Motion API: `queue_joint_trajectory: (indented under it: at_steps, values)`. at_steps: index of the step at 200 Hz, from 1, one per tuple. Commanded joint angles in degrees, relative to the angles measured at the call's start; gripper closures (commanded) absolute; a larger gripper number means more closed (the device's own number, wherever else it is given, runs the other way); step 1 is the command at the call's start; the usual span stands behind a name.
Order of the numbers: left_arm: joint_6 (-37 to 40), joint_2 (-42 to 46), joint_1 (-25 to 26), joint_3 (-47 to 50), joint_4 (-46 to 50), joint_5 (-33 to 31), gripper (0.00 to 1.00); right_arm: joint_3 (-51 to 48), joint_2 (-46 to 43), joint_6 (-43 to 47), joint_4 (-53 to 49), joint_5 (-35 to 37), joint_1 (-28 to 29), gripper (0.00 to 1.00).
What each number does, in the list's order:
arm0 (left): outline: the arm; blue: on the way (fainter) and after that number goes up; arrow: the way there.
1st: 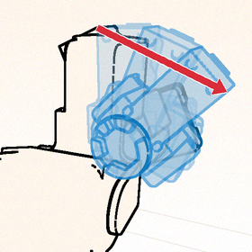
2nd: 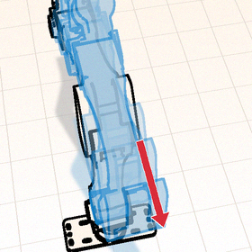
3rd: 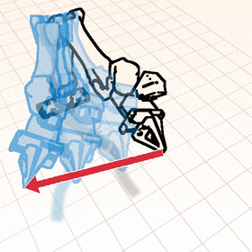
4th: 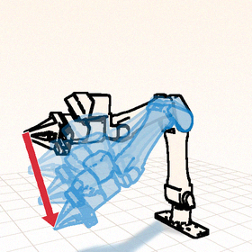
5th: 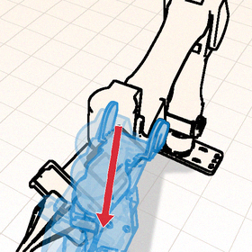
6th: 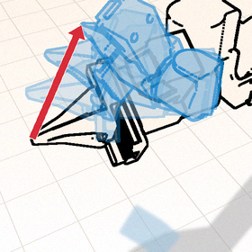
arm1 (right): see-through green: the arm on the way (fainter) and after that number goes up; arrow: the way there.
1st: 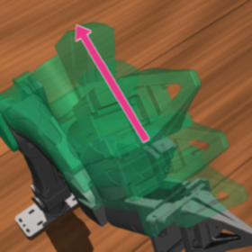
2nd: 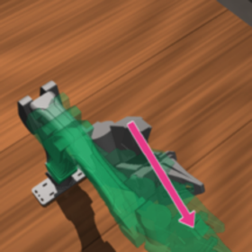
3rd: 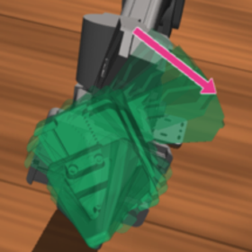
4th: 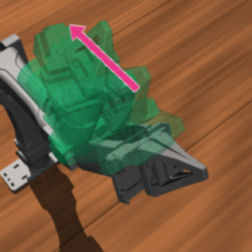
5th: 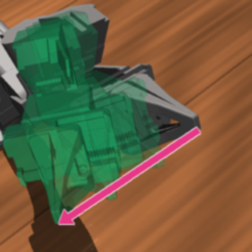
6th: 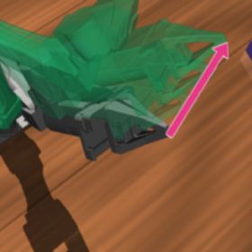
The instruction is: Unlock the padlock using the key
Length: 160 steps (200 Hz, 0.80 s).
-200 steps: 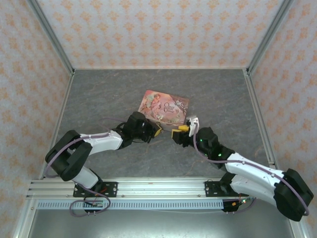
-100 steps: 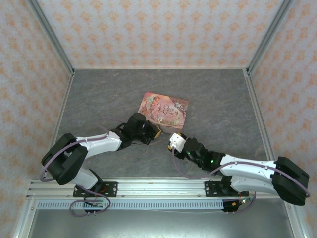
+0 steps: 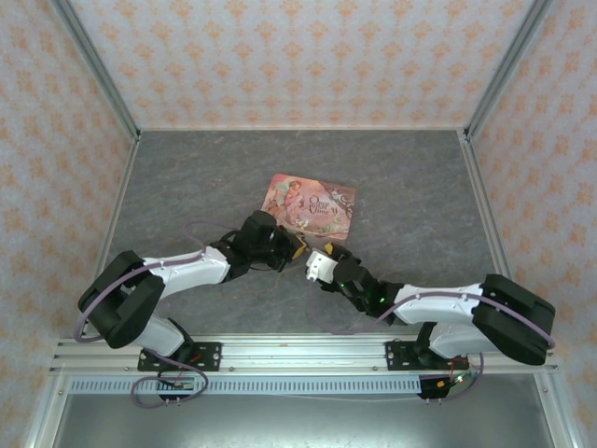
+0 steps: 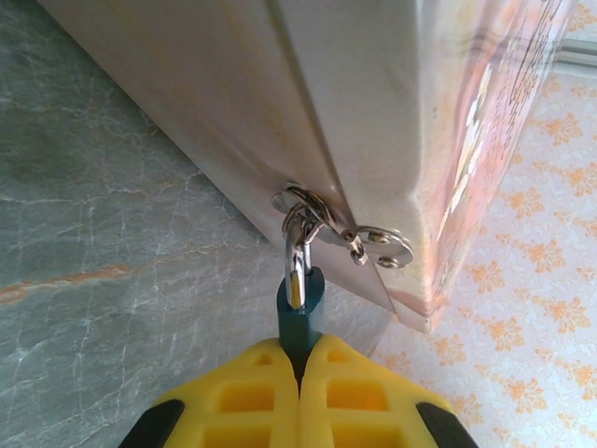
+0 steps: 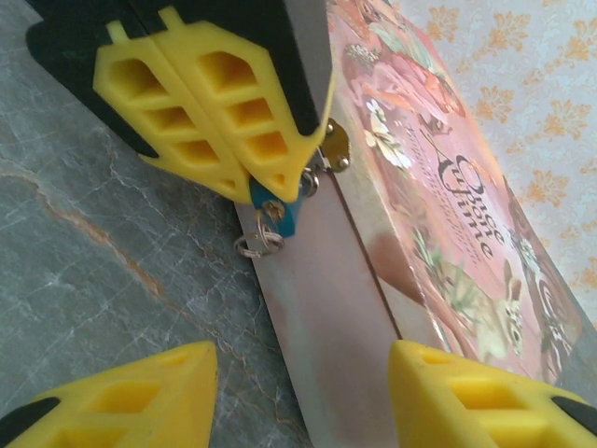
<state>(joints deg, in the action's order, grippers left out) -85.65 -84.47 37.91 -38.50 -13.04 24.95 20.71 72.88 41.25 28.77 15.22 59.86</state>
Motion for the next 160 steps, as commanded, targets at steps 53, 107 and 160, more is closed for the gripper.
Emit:
queue_joint_trajectory:
  at_steps: [53, 107, 160]
  values:
    - [-0.11, 1.75, 0.84, -2.17, -2.17, 0.02, 1.00, 4.13, 7.53, 0.68, 7.64, -4.30, -1.04, 0.57]
    - [-0.13, 1.79, 0.85, -1.97, -2.08, 0.12, 1.00, 6.07, 8.81, -0.01, 5.84, -6.61, -2.30, 0.69]
    - [-0.05, 2.00, 0.83, -2.23, -1.73, 0.20, 1.00, 6.64, 10.15, -1.03, 5.43, -6.02, -2.77, 0.83]
